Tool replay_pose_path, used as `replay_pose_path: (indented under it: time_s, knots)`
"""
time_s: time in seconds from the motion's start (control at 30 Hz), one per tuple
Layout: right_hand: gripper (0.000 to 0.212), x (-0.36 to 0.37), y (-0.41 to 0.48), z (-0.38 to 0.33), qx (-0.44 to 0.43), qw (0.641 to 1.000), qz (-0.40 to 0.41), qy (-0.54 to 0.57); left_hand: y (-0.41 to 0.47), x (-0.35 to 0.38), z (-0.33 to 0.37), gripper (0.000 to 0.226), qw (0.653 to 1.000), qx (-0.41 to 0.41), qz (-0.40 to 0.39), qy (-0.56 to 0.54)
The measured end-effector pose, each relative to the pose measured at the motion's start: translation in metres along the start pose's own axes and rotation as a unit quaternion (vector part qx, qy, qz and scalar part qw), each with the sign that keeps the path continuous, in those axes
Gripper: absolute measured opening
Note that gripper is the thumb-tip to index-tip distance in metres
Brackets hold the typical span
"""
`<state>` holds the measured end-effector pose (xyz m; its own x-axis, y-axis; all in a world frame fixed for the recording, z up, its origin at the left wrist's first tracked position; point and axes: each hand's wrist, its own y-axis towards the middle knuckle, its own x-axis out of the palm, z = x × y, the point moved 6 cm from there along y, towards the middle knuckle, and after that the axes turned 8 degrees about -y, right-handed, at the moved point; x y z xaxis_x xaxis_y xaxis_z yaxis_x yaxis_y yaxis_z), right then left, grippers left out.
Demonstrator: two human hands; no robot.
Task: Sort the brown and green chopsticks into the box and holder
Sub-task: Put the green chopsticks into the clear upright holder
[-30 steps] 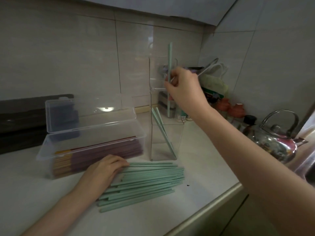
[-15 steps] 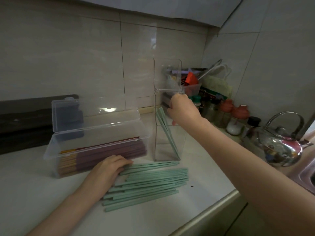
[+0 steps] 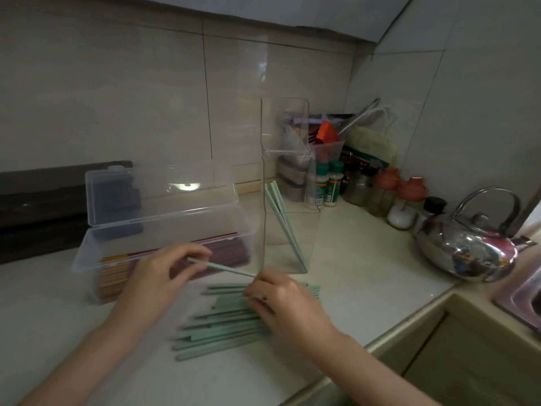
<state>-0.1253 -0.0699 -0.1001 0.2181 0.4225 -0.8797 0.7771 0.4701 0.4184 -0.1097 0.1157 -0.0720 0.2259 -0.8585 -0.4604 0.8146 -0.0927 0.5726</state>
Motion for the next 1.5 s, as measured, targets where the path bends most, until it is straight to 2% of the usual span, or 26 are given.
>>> replay_pose_path:
  time_s: [0.13, 0.2, 0.37, 0.63, 0.7, 0.83, 1.03, 1.17, 1.3, 1.43, 1.5]
  knots:
    - [0.04, 0.023, -0.01, 0.017, 0.036, 0.999, 0.017, 0.023, 0.017, -0.023, 0.028, 0.013, 0.995, -0.021, 0.059, -0.08]
    - [0.043, 0.027, -0.009, 0.022, 0.048, 0.998, 0.018, 0.034, 0.028, -0.033, 0.04, 0.013, 0.991, -0.015, 0.071, -0.109]
    - [0.019, 0.025, -0.006, 0.021, 0.044, 0.997, 0.032, 0.045, 0.073, -0.041, 0.079, 0.013, 0.989, 0.022, 0.072, -0.127]
    - [0.016, 0.023, -0.006, 0.016, 0.035, 0.997, 0.052, 0.036, 0.142, -0.012, 0.139, 0.017, 0.991, 0.11, 0.011, -0.081]
    - [0.015, 0.023, -0.006, 0.017, 0.035, 0.997, 0.057, 0.041, 0.157, 0.002, 0.137, 0.017, 0.993, 0.098, -0.024, -0.055]
    - [0.016, 0.025, -0.007, 0.017, 0.032, 0.997, 0.058, 0.048, 0.174, 0.035, 0.12, 0.014, 0.988, 0.05, -0.142, 0.008]
    - [0.014, 0.022, -0.006, 0.017, 0.03, 0.996, 0.075, 0.041, 0.17, 0.078, 0.106, 0.018, 0.961, 0.073, -0.242, 0.111]
    - [0.014, 0.021, -0.006, 0.015, 0.022, 0.997, 0.066, 0.037, 0.168, 0.083, 0.097, 0.022, 0.959, 0.115, -0.192, 0.172]
    - [0.022, 0.019, -0.006, 0.021, 0.031, 0.997, 0.063, 0.037, 0.154, 0.072, 0.105, 0.02, 0.967, 0.173, -0.142, 0.12]
    - [0.011, 0.017, -0.007, 0.023, 0.035, 0.997, 0.062, 0.036, 0.136, 0.057, 0.106, 0.018, 0.962, 0.227, -0.102, 0.114]
    - [0.011, 0.014, -0.007, 0.022, 0.037, 0.997, 0.062, 0.036, 0.131, 0.052, 0.099, 0.019, 0.961, 0.23, -0.078, 0.132]
